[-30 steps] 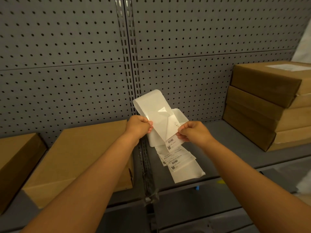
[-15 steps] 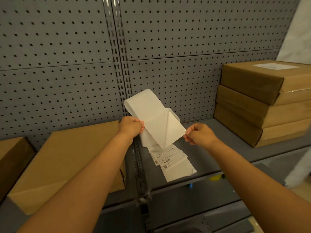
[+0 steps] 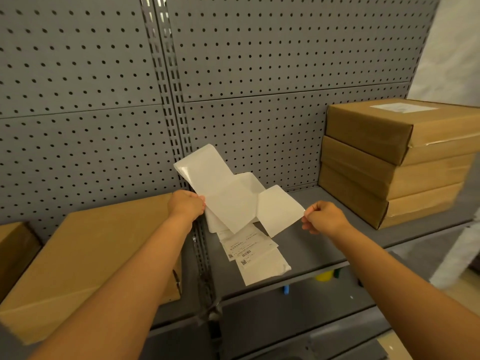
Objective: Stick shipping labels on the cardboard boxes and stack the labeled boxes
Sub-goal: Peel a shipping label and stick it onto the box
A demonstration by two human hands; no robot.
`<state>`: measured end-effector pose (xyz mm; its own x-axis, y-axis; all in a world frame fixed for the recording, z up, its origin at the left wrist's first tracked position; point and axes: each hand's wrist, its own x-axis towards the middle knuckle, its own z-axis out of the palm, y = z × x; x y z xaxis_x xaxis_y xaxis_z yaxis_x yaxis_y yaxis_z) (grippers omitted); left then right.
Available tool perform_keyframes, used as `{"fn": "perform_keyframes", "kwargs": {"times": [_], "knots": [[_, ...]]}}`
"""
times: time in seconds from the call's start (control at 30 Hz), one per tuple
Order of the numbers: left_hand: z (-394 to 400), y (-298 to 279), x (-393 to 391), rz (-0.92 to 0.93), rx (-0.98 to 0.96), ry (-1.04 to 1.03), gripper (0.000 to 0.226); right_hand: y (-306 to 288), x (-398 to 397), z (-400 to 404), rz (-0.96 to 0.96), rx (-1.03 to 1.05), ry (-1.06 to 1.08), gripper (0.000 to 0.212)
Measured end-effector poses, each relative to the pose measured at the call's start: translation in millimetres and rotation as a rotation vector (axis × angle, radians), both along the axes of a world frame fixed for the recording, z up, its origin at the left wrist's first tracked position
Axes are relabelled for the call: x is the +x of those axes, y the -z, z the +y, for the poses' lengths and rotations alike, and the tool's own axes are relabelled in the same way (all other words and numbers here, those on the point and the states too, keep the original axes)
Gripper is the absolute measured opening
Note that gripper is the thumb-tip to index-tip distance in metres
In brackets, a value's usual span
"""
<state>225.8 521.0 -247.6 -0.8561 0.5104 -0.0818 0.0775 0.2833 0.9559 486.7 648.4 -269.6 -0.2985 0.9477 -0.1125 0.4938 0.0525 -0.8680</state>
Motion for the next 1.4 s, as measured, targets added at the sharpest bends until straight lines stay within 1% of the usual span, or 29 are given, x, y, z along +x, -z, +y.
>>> {"fn": "perform_keyframes", "kwargs": {"times": [0.33,0.57,0.7,0.77,0.83,0.93,1.03,1.13,1.2,1.3,1.4], "knots": [[3,1,6,0.008,0.018,-0.05,0.024,1,29,7,0.004,-0.042,0.023,0.014],[2,6,10,0.013,-0.051,-0.022,0.026,-10,45,4,0.055,0.012,0.028,0.019],[0,6,15,0.018,-0.112,0.035,0.024,-11,51,2,0.115,-0.02,0.017,0.02],[-1,7,22,0.003,-0.136,0.081,0.023,-14,48,-3,0.158,-0.032,-0.014,0.016],[-3,7,26,0.054,-0.158,0.119,0.023,-18,42,-9,0.21,-0.018,-0.058,0.012],[-8,4,32,0.214,-0.211,0.157,0.024,-29,30,-21,0.288,0.029,-0.136,0.01],[-14,-2,36,0.316,-0.273,0.166,0.021,-41,15,-33,0.335,0.061,-0.201,0.009],[-22,-12,42,0.403,-0.315,0.151,0.025,-51,-1,-46,0.371,0.07,-0.262,0.01],[-27,-18,47,0.402,-0.268,0.151,0.026,-55,-11,-54,0.387,0.068,-0.301,0.011],[-35,-29,59,0.326,-0.103,0.189,0.033,-59,-24,-63,0.412,0.054,-0.344,0.008],[-47,-41,75,0.318,0.025,0.3,0.031,-60,-36,-70,0.421,0.04,-0.366,0.009]]}}
